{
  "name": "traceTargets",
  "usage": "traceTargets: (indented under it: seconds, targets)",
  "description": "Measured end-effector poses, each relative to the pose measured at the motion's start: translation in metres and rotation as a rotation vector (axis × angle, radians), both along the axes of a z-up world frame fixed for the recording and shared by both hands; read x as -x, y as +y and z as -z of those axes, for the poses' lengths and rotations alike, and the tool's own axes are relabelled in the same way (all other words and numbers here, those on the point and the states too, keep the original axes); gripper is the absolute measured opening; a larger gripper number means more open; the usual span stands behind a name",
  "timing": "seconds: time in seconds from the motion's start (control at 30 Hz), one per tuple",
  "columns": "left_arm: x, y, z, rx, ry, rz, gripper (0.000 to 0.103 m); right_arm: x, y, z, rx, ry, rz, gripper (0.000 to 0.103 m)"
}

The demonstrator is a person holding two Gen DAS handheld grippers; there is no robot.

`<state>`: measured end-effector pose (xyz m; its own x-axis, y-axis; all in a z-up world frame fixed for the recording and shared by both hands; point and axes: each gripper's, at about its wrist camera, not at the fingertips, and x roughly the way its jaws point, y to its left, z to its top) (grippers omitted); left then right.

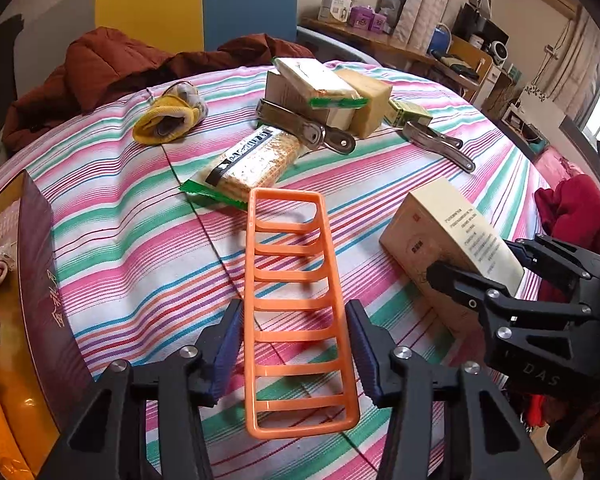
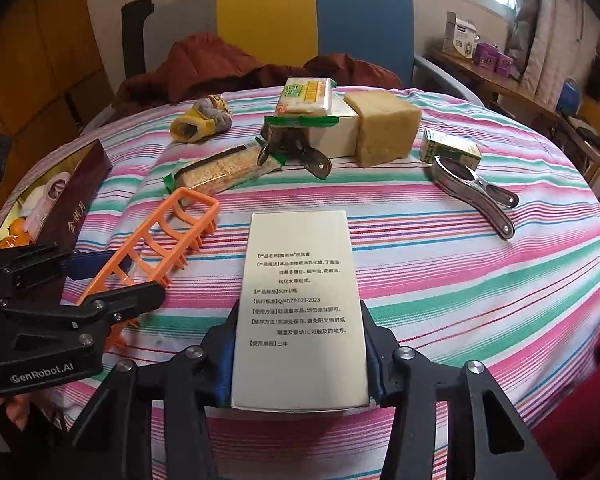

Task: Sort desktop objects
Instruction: 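Carry the orange soap rack and white box into the gold tray and release both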

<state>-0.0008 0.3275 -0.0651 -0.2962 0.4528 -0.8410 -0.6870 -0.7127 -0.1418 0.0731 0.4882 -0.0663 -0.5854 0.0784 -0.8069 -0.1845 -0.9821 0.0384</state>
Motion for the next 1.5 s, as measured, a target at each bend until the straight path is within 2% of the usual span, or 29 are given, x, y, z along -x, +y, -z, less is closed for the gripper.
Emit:
traceTargets:
  seconds: [0.27,0.5,0.63,0.83,1.03,1.23,1.43,1.5]
  targets:
    - [-0.006,-0.018,-0.021,-0.078,0.002,-0.015,0.051,-0.006,-0.009,-0.011,0.027,0.028,0.021,0.050]
    - [-0.007,-0.049,-0.051,-0.156,0.038,-0.058,0.051,-0.005,-0.035,-0.037,0.071,0.082,-0.023,0.050]
    - [-0.002,-0.078,-0.066,-0.199,0.052,-0.117,0.051,0.003,-0.055,-0.053,0.095,0.116,-0.064,0.050]
    - [0.009,-0.122,-0.075,-0.220,0.082,-0.219,0.051,0.023,-0.095,-0.068,0.104,0.145,-0.148,0.050]
    - [0.026,-0.173,-0.068,-0.213,0.069,-0.343,0.051,0.052,-0.144,-0.075,0.140,0.149,-0.240,0.050]
    - [0.052,-0.218,-0.044,-0.178,0.041,-0.474,0.051,0.089,-0.200,-0.069,0.140,0.124,-0.318,0.050]
    - [0.066,-0.228,-0.023,-0.181,-0.025,-0.479,0.051,0.125,-0.230,-0.053,0.122,0.092,-0.316,0.052]
    - [0.063,-0.227,-0.024,-0.187,-0.010,-0.477,0.058,0.133,-0.233,-0.046,0.125,0.074,-0.308,0.054]
